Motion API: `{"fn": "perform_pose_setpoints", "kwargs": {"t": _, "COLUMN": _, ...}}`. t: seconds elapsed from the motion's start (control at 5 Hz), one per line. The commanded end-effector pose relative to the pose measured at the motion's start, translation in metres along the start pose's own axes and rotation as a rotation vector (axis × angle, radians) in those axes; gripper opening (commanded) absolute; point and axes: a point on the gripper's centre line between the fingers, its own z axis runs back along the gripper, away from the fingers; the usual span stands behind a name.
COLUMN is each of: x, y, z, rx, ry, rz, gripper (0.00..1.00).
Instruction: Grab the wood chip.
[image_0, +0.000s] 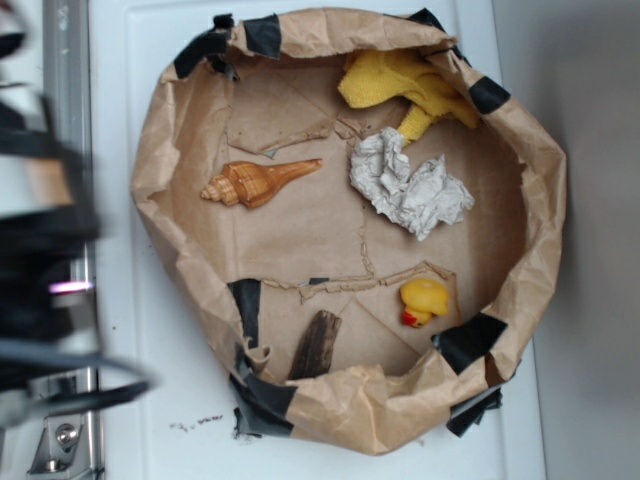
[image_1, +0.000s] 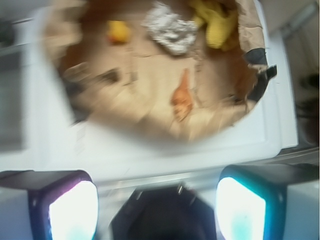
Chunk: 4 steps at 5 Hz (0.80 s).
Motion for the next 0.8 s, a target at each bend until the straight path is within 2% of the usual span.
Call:
{"fn": "perform_pose_setpoints", "kwargs": {"t": 0.0, "x": 0.057, "y": -0.003, "z": -0.047, "rx": -0.117, "ry": 0.018, "rz": 0.219, "gripper": 1.0}}
{"fn": "perform_pose_setpoints", "kwargs": {"t": 0.2, "x": 0.071, "y": -0.007, "z": -0.073, "rx": -0.266, "ry": 0.072, "rz": 0.402, "gripper": 1.0}}
{"fn": "perform_pose_setpoints", "kwargs": {"t": 0.4, "x": 0.08, "y": -0.012, "z": -0.09, "rx": -0.348, "ry": 0.005, "rz": 0.421, "gripper": 1.0}}
{"fn": "perform_pose_setpoints", "kwargs": {"t": 0.6, "x": 0.087, "y": -0.001, "z": -0.097, "rx": -0.345, "ry": 0.04, "rz": 0.48, "gripper": 1.0}}
